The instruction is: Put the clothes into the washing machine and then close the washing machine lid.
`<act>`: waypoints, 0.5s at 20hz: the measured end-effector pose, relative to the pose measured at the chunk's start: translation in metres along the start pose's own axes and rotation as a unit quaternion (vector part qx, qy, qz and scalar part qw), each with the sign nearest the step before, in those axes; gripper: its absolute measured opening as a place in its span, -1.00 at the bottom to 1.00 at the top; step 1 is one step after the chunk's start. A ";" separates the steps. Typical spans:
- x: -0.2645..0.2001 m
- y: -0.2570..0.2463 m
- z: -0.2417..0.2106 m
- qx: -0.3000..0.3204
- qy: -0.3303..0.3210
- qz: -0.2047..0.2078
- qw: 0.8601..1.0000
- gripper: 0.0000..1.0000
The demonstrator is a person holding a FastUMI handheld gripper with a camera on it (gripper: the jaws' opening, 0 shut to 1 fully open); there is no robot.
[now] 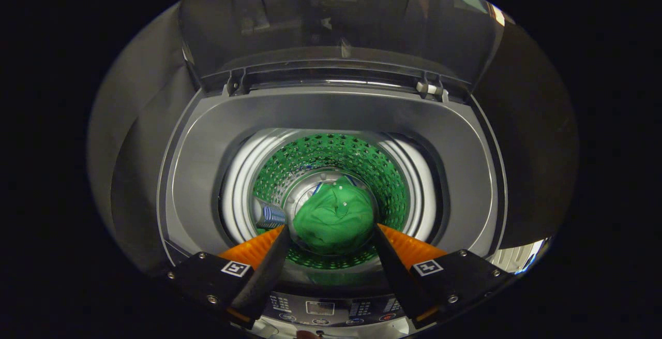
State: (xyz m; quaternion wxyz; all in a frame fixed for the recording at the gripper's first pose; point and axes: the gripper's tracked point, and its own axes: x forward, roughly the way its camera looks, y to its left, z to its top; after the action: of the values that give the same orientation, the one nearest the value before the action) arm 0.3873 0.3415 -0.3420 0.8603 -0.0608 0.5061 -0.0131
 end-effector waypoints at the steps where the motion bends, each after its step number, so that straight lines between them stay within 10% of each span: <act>1: -0.002 0.001 0.004 -0.001 -0.007 0.002 1.000 0.96; 10: -0.063 0.002 0.051 0.011 -0.086 -0.013 0.996 0.96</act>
State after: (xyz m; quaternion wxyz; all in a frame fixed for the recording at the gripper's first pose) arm 0.4013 0.3535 -0.2633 0.9011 -0.0593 0.4289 -0.0246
